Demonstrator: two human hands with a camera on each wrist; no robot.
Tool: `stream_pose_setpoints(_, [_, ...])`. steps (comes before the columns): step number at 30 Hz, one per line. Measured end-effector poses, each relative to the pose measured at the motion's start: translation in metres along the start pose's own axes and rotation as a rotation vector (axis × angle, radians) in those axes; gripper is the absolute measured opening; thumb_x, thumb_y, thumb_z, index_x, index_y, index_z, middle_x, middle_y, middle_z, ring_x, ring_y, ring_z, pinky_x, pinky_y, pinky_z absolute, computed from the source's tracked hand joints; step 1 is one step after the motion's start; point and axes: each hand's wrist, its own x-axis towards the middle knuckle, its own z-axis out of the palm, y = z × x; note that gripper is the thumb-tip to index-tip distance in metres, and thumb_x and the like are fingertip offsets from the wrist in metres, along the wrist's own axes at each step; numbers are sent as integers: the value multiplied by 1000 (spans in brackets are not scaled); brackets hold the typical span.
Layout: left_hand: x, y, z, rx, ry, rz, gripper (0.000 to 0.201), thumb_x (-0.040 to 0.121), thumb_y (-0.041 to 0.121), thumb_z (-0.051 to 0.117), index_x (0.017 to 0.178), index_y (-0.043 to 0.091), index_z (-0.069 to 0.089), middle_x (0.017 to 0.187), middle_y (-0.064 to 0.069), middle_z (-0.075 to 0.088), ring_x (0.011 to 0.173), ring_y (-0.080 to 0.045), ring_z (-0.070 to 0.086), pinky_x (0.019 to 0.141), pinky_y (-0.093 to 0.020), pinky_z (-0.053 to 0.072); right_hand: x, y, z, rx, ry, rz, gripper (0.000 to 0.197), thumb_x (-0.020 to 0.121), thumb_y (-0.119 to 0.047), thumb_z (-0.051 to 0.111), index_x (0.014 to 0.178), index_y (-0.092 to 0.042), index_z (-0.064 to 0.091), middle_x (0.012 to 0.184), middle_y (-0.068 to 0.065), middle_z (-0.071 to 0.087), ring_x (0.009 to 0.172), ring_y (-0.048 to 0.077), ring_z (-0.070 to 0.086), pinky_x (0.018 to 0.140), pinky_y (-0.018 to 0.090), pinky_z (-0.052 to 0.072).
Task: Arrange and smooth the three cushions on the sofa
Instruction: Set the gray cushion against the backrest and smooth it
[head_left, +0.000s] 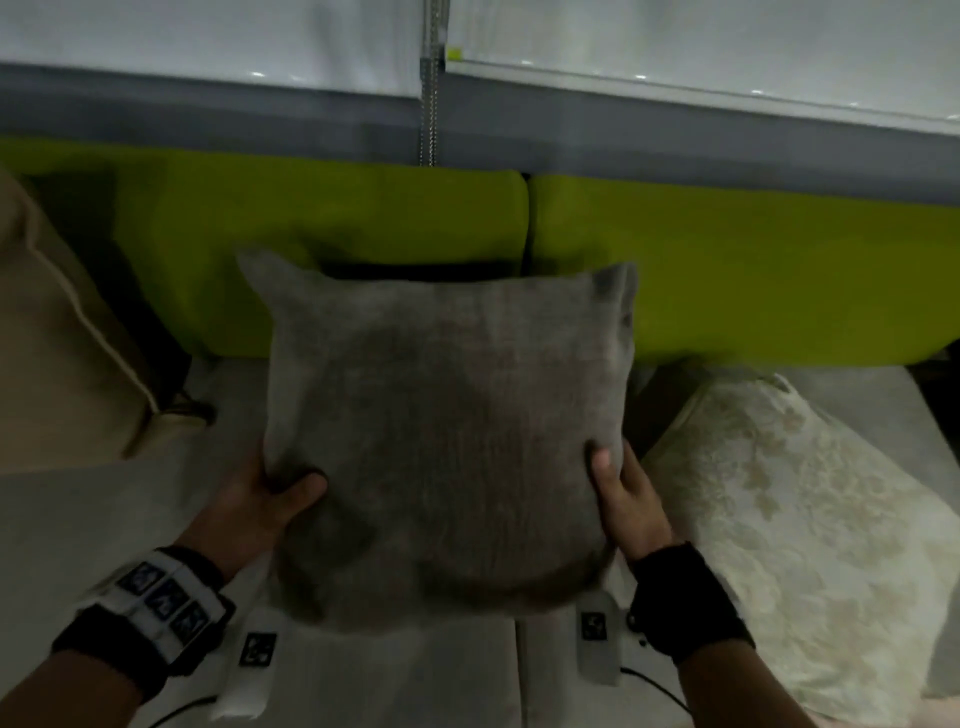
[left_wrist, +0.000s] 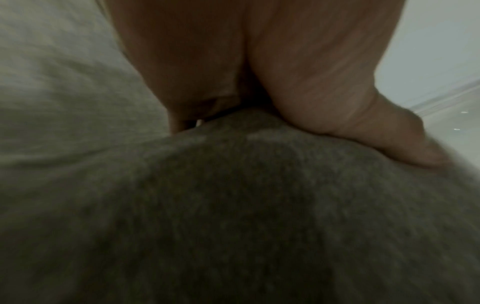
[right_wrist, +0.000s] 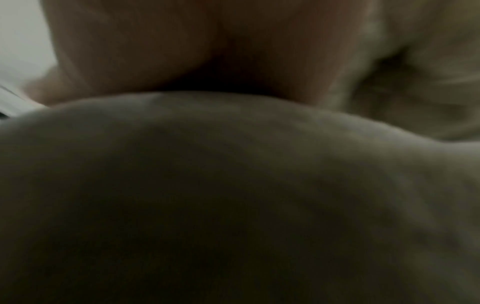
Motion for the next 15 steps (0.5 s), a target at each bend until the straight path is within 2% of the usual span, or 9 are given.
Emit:
stream_pose_setpoints(1, [7, 4, -1, -21, -11, 67, 112, 29, 82, 80, 126, 36, 49, 121, 13, 59, 116, -16, 57, 96, -36, 46, 8, -8, -5, -12, 0, -81, 110, 43, -100, 58, 139, -48, 39, 130, -17, 57, 110, -7, 56, 83, 14, 48])
stream_pose_setpoints(3, [20, 12, -2, -44, -32, 194, 116, 34, 76, 85, 135, 37, 45, 136, 5, 56, 125, -17, 54, 101, -42, 45, 23, -24, -15, -34, 16, -213, 106, 43, -100, 60, 136, -54, 36, 129, -26, 54, 108, -17, 54, 85, 10, 48])
stream_pose_setpoints(5, [33, 21, -1, -3, -51, 257, 123, 34, 74, 86, 140, 35, 39, 141, 7, 52, 126, -6, 52, 100, -34, 45, 38, -34, -20, -51, 23, -279, 111, 42, -99, 64, 139, -55, 33, 133, -29, 51, 114, -22, 51, 90, 10, 47])
stream_pose_setpoints(6, [39, 23, -2, 39, -61, 288, 130, 34, 74, 86, 145, 31, 35, 144, 7, 49, 127, -2, 50, 98, -29, 45, 44, -38, -22, -59, 18, -298, 118, 41, -98, 66, 144, -51, 33, 135, -29, 51, 118, -19, 50, 94, 12, 46])
stream_pose_setpoints(7, [44, 26, -2, 89, -56, 322, 136, 35, 75, 85, 149, 26, 30, 147, 6, 46, 129, -3, 48, 98, -26, 44, 51, -41, -24, -65, 19, -306, 127, 39, -97, 68, 149, -45, 32, 137, -28, 50, 122, -15, 49, 97, 17, 46])
stream_pose_setpoints(9, [57, 28, -4, 158, -49, 357, 146, 36, 75, 85, 155, 24, 18, 153, 10, 38, 136, -9, 41, 102, -30, 41, 63, -44, -26, -74, 7, -302, 132, 36, -96, 71, 149, -42, 30, 137, -28, 49, 123, -8, 49, 100, 22, 45])
stream_pose_setpoints(12, [69, 30, -5, 170, -89, 339, 152, 34, 75, 85, 157, 30, 8, 144, 37, 30, 135, 0, 35, 105, -33, 38, 70, -48, -24, -70, -19, -298, 121, 33, -95, 72, 139, -53, 28, 134, -31, 46, 116, -19, 47, 92, 7, 44])
stream_pose_setpoints(13, [71, 30, -5, 181, -94, 347, 153, 36, 77, 84, 158, 27, 6, 144, 39, 26, 135, 3, 35, 105, -29, 38, 72, -48, -23, -65, -18, -283, 119, 33, -95, 72, 136, -55, 28, 132, -32, 46, 113, -21, 46, 89, 5, 44])
stream_pose_setpoints(15, [78, 26, -2, 203, -97, 364, 153, 41, 80, 79, 158, 18, 2, 152, 26, 24, 135, 10, 34, 107, -22, 39, 80, -42, -21, -61, -7, -244, 124, 32, -94, 74, 139, -53, 27, 132, -29, 48, 116, -10, 50, 95, 14, 45])
